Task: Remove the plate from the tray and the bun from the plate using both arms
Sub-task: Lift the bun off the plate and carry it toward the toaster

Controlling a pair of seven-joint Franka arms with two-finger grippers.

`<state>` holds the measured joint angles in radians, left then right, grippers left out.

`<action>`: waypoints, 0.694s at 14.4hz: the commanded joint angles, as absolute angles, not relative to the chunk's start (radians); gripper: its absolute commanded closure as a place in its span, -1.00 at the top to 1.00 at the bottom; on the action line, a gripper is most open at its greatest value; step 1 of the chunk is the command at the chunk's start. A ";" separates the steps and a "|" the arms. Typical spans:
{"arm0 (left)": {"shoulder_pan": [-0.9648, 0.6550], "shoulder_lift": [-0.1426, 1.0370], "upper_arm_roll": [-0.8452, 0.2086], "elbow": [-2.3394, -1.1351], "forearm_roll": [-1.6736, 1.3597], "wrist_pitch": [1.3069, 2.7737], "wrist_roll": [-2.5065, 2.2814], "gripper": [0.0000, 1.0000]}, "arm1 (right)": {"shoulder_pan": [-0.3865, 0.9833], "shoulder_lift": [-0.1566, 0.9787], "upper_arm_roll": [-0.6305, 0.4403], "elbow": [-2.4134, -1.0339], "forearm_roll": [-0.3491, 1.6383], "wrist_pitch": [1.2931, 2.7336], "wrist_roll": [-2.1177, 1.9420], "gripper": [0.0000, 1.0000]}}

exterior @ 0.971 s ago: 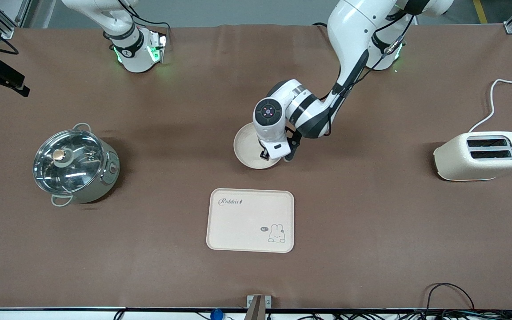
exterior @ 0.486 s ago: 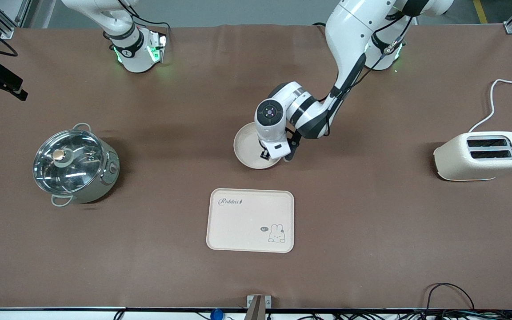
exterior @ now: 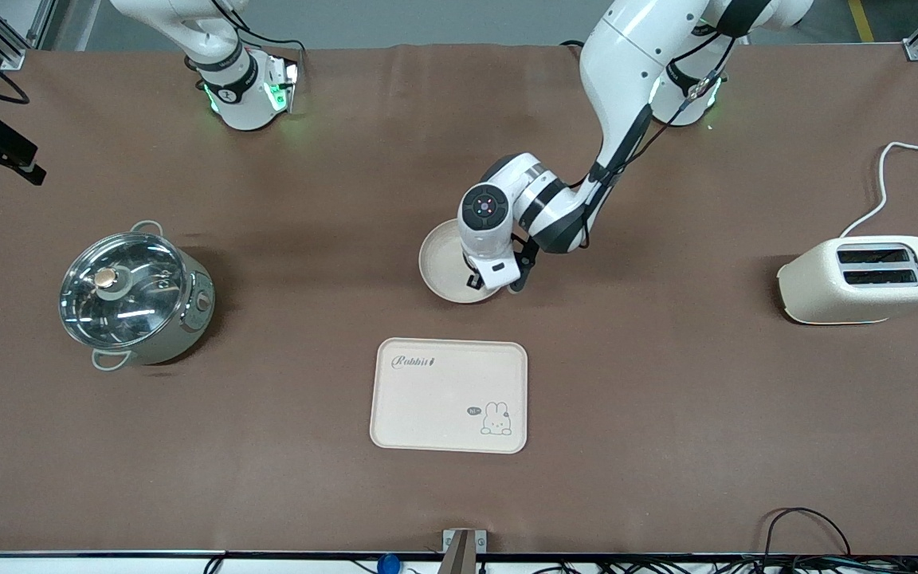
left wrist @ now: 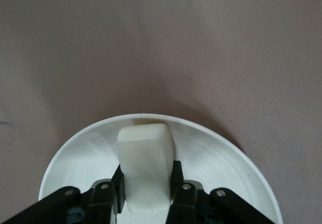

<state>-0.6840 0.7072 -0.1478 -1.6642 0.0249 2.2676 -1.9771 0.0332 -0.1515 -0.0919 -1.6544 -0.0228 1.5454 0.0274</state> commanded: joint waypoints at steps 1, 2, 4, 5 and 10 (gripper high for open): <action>-0.692 0.686 -0.144 -1.660 0.048 2.270 -2.002 -0.41 | 0.040 -0.153 -0.089 -1.643 -0.040 1.523 0.011 1.00; -0.692 0.672 -0.144 -1.648 0.048 2.266 -1.999 -0.41 | 0.041 -0.156 -0.089 -1.643 -0.041 1.505 0.009 1.00; -0.675 0.629 -0.131 -1.634 0.051 2.228 -1.991 -0.41 | 0.043 -0.172 -0.089 -1.644 -0.041 1.468 0.011 1.00; -0.655 0.614 -0.108 -1.606 0.075 2.206 -1.979 -0.41 | 0.041 -0.176 -0.090 -1.646 -0.041 1.467 0.011 1.00; -0.477 0.618 -0.094 -1.525 0.146 2.168 -1.760 -0.40 | 0.032 -0.173 -0.097 -1.641 -0.043 1.477 0.009 1.00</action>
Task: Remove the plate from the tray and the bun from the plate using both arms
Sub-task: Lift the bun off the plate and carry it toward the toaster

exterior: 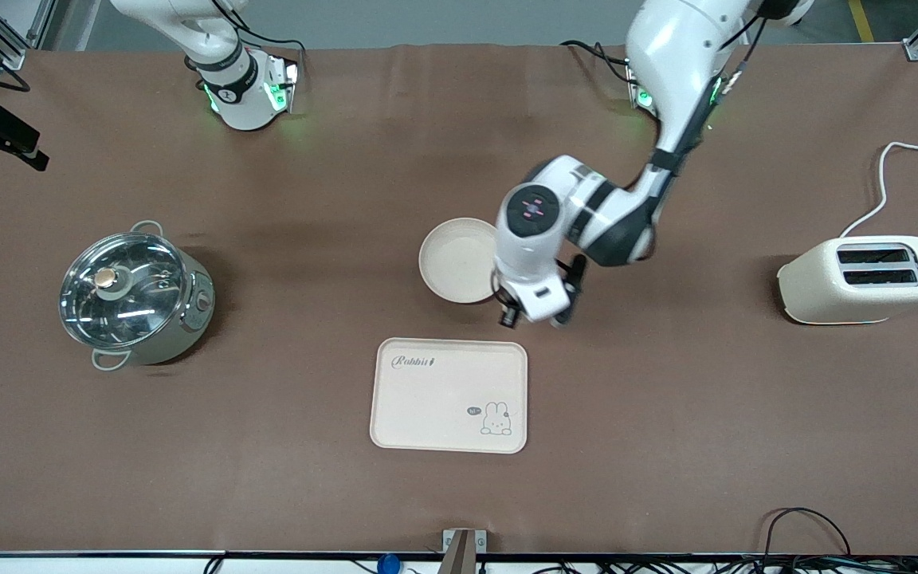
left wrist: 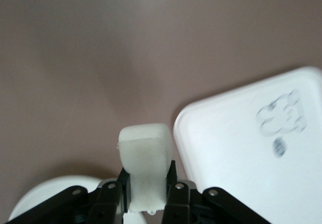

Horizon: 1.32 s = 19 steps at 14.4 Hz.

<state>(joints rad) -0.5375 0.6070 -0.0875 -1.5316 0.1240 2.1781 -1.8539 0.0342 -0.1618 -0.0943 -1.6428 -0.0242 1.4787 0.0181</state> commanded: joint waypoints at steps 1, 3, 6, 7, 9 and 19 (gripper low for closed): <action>-0.432 0.623 -0.094 -1.522 0.146 2.169 -1.709 -0.40 | 0.034 -0.173 -0.095 -1.635 -0.041 1.477 0.012 1.00; -0.355 0.658 -0.094 -1.528 0.166 2.171 -1.622 -0.40 | 0.037 -0.178 -0.092 -1.632 -0.041 1.465 0.020 1.00; -0.279 0.709 -0.095 -1.531 0.215 2.178 -1.580 -0.30 | 0.034 -0.189 -0.097 -1.631 -0.043 1.456 0.009 1.00; -0.273 0.721 -0.095 -1.532 0.215 2.178 -1.560 -0.26 | 0.032 -0.187 -0.098 -1.631 -0.044 1.459 0.009 1.00; -0.272 0.738 -0.094 -1.537 0.215 2.178 -1.551 -0.05 | 0.025 -0.187 -0.098 -1.641 -0.043 1.459 0.011 1.00; -0.262 0.588 -0.097 -1.525 0.218 2.139 -1.413 1.00 | 0.040 -0.187 -0.092 -1.675 -0.041 1.454 0.021 1.00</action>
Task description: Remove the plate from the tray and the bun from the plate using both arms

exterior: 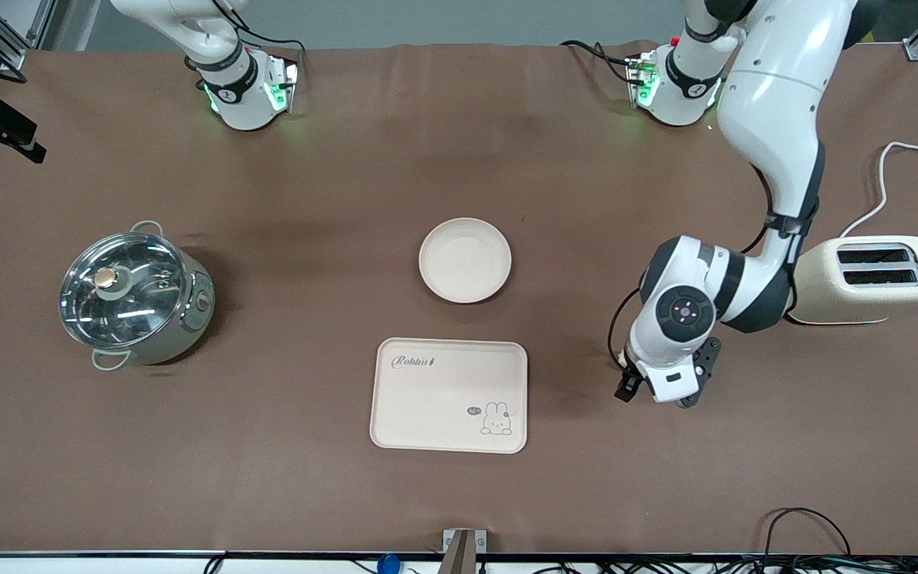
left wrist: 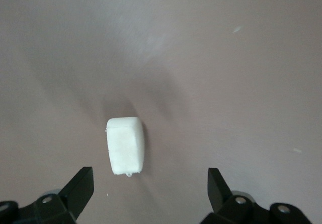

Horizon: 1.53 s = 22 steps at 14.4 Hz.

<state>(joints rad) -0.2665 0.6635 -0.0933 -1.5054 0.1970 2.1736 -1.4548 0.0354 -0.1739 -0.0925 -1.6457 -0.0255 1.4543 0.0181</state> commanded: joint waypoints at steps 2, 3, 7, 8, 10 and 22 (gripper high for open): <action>-0.261 0.516 -0.097 -1.526 0.218 2.122 -1.311 1.00 | 0.043 -0.186 -0.091 -1.678 -0.041 1.457 0.021 1.00; -0.253 0.477 -0.095 -1.526 0.218 2.103 -1.225 1.00 | 0.048 -0.187 -0.091 -1.677 -0.041 1.460 0.021 1.00; -0.155 0.336 -0.103 -1.525 0.204 1.961 -0.819 1.00 | 0.051 -0.172 -0.091 -1.664 -0.041 1.500 0.023 1.00; -0.146 0.298 -0.101 -1.525 0.203 1.922 -0.736 1.00 | 0.052 -0.151 -0.092 -1.625 -0.038 1.499 0.025 1.00; -0.132 0.238 -0.100 -1.523 0.201 1.856 -0.623 1.00 | 0.052 -0.085 -0.091 -1.534 -0.043 1.482 0.018 1.00; 0.041 -0.142 -0.133 -1.667 -0.038 1.502 -0.072 1.00 | 0.051 0.002 -0.092 -1.440 -0.040 1.462 0.018 1.00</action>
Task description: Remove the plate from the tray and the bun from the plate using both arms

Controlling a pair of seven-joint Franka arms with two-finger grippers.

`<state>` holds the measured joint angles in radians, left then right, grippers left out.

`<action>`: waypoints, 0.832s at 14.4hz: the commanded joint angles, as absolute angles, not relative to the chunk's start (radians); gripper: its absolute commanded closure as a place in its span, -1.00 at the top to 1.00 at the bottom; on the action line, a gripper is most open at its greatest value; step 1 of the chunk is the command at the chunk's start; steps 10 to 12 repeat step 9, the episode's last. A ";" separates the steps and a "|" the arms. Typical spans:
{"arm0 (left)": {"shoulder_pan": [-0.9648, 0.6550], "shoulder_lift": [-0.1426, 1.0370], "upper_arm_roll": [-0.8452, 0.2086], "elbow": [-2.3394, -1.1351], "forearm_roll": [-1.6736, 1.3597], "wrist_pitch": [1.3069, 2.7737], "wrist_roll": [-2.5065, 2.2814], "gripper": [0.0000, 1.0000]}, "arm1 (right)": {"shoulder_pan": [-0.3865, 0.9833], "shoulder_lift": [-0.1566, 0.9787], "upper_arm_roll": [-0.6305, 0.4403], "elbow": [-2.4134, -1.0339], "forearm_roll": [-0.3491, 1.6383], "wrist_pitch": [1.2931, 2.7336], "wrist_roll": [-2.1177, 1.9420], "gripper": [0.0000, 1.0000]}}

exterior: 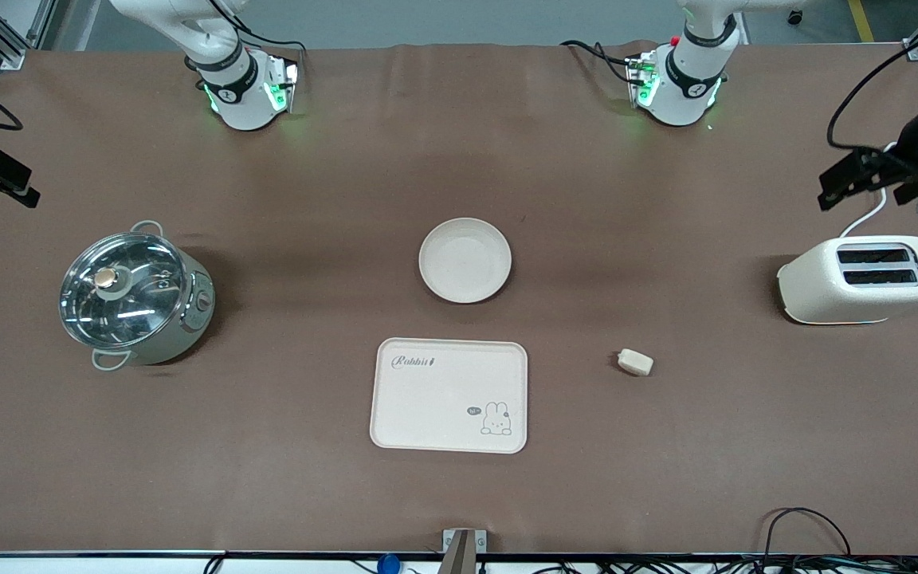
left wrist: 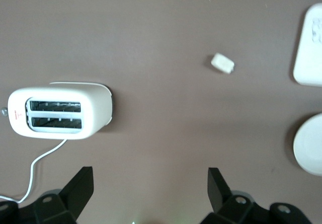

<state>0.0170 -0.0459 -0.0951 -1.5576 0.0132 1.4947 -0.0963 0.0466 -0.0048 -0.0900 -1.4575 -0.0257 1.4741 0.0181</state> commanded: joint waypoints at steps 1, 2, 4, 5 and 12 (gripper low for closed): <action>0.058 -0.164 -0.147 -1.690 -0.054 1.499 -0.060 1.00 | 0.052 0.002 -0.092 -1.440 -0.040 1.462 0.017 1.00; 0.061 -0.169 -0.165 -1.692 -0.054 1.487 -0.049 1.00 | 0.052 0.002 -0.092 -1.440 -0.040 1.460 0.014 1.00; 0.055 -0.155 -0.176 -1.652 -0.040 1.457 -0.058 1.00 | 0.052 0.002 -0.092 -1.440 -0.040 1.460 0.015 1.00; 0.058 -0.147 -0.176 -1.645 -0.034 1.457 -0.054 1.00 | 0.052 0.002 -0.092 -1.440 -0.038 1.459 0.017 1.00; 0.058 -0.127 -0.183 -1.614 0.017 1.457 -0.072 1.00 | 0.052 0.002 -0.092 -1.442 -0.040 1.457 0.015 1.00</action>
